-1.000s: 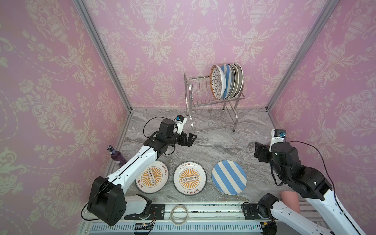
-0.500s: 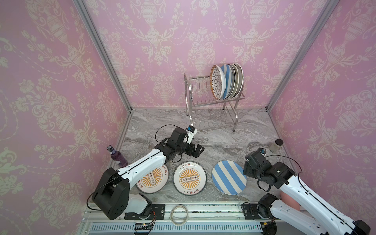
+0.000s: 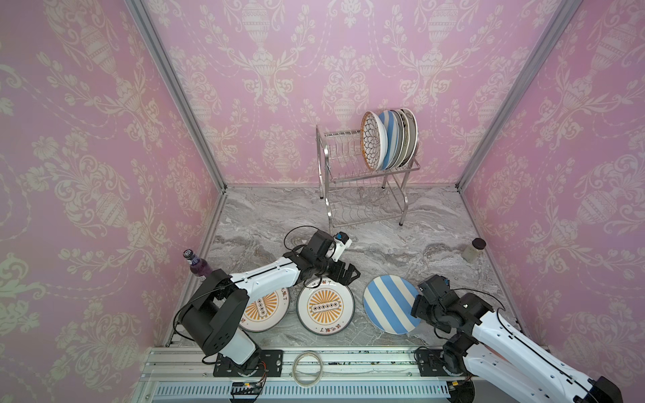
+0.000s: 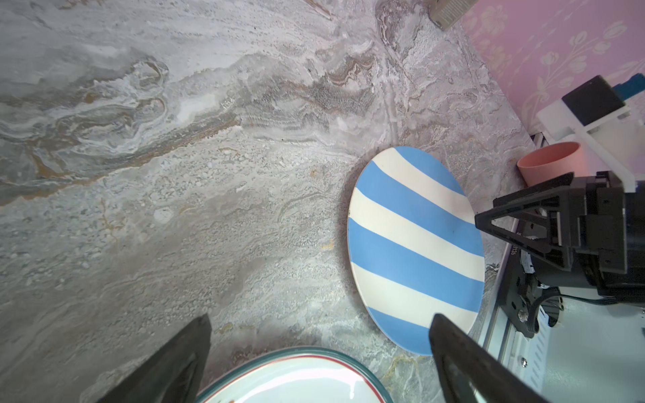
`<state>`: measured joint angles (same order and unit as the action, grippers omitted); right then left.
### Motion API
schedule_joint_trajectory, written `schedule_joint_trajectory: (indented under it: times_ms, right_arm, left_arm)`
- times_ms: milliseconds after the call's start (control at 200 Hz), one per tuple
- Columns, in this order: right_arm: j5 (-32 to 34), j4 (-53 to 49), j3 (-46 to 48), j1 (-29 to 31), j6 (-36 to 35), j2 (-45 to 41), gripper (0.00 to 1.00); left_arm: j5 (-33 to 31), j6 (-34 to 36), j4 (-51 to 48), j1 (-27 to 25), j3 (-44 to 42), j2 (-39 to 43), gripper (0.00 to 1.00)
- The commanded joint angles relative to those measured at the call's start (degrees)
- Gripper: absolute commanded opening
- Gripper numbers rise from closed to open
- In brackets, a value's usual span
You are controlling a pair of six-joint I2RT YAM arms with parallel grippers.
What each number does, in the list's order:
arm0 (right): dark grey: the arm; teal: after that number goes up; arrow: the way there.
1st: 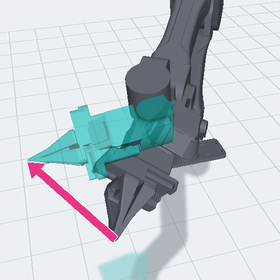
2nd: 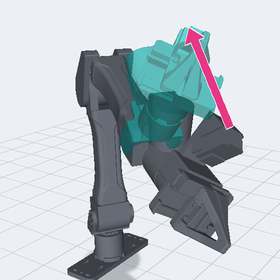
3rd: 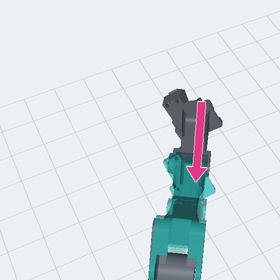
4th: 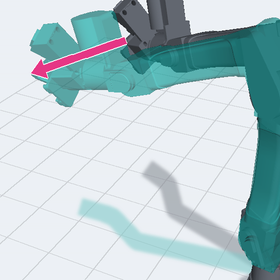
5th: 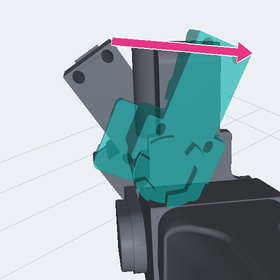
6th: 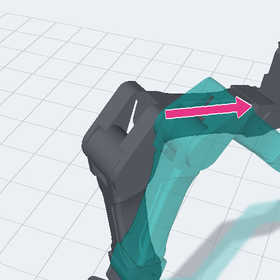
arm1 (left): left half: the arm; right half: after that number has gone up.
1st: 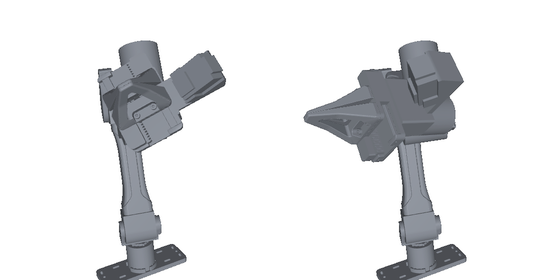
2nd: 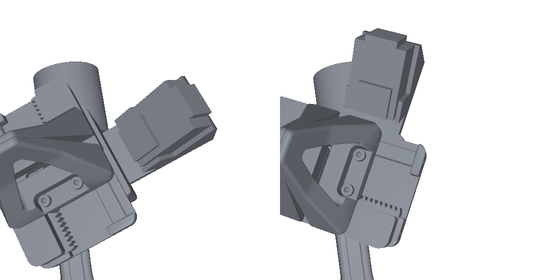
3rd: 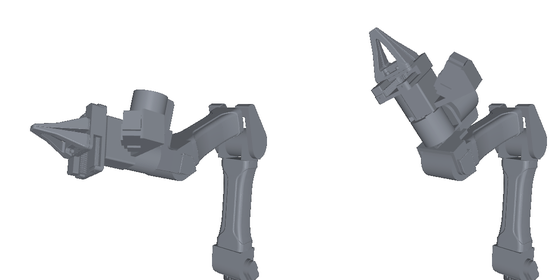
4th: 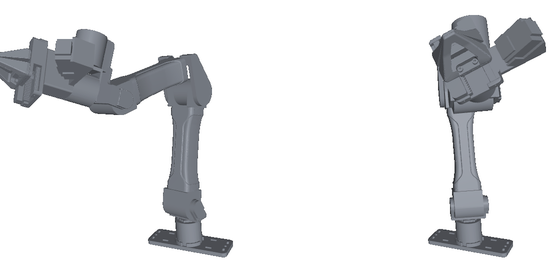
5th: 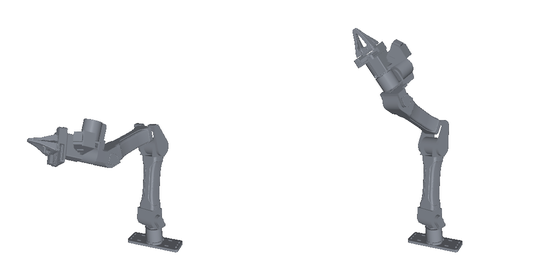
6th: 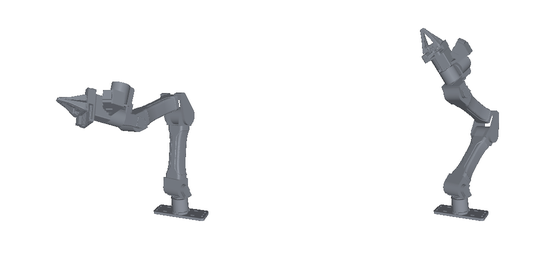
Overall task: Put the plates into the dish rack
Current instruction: 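Move the right gripper to the striped plate rim while left gripper reaches over it, then push the striped plate's far edge with the left gripper while right gripper grips its rim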
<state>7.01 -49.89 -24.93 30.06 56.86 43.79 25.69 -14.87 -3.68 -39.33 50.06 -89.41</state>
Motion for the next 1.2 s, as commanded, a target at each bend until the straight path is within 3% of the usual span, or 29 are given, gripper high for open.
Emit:
schedule_joint_trajectory:
  times_ms: [0, 430, 560, 791, 1196]
  right_arm:
    - [-2.3, 0.6, -0.4, -0.3, 1.2, 1.6, 0.77]
    - [-4.1, 1.5, -4.8, 0.6, 3.4, 10.1, 0.74]
    - [-0.5, -2.5, -5.8, 1.1, 6.3, 7.8, 0.76]
    - [0.2, -2.6, -1.8, 1.4, 11.7, 3.5, 0.73]
    - [-2.3, 7.8, 0.4, 1.5, 10.4, 9.6, 0.74]
  left_arm:
    - [1.5, 1.6, 0.0, -0.8, 1.2, -0.9, 0.99]
    - [0.5, 4.9, -3.8, -0.9, 5.3, -4.1, 0.99]
    - [0.2, 5.2, -3.9, -0.9, 5.1, -4.0, 0.99]
    - [-0.5, 4.9, -1.9, -0.9, 4.6, -4.5, 0.99]
    - [1.6, 2.8, 1.2, -0.9, 4.2, -5.9, 0.99]
